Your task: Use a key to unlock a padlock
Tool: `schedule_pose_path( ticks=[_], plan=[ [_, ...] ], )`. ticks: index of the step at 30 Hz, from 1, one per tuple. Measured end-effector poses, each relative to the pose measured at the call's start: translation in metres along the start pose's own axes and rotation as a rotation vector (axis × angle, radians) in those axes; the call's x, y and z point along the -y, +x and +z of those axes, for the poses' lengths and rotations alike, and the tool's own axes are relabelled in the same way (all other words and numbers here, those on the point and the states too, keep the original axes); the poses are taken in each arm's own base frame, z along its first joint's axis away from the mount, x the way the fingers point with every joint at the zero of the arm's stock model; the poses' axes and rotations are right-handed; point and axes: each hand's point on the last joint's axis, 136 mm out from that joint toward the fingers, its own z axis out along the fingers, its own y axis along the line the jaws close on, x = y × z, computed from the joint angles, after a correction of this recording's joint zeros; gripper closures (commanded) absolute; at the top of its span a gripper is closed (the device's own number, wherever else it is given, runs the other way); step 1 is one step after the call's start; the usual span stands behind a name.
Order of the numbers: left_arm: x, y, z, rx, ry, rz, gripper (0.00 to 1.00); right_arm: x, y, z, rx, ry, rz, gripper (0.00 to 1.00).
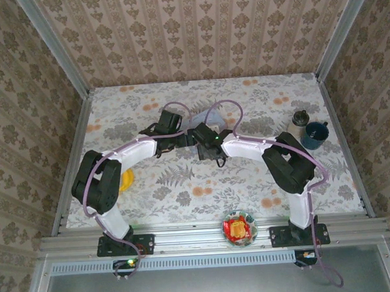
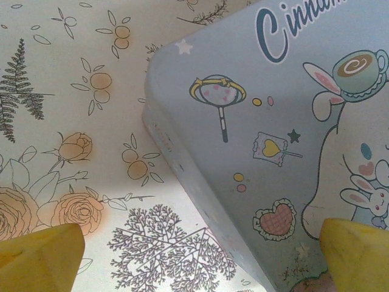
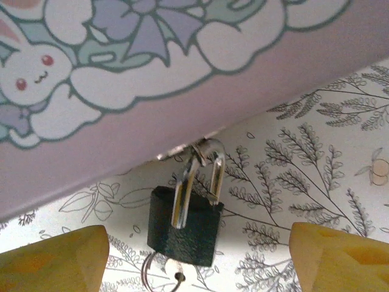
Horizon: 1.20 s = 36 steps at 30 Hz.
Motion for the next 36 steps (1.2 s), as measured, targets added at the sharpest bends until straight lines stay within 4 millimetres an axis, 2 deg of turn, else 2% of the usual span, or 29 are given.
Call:
schedule_pose_path(
  ticks=[4, 16, 23, 33, 36],
  plan=[
    [-0.001, 0.001, 0.000, -0.002, -0.001, 0.000, 0.00, 0.002, 0.000, 0.005, -0.003, 0.005, 0.002, 0.25],
    [-0.002, 0.003, 0.001, -0.006, -0.003, -0.005, 0.00, 0.002, 0.002, 0.019, -0.008, 0.010, 0.009, 0.41],
    [-0.001, 0.003, 0.001, -0.004, -0.002, -0.009, 0.00, 0.001, 0.001, 0.020, 0.000, -0.003, 0.022, 0.60],
    [-0.002, 0.003, 0.001, -0.004, -0.002, -0.016, 0.00, 0.004, -0.001, 0.020, 0.018, -0.028, 0.054, 0.76],
    [-0.001, 0.003, 0.002, -0.002, 0.000, -0.019, 0.00, 0.006, -0.001, 0.019, 0.022, -0.032, 0.061, 0.84]
  ],
)
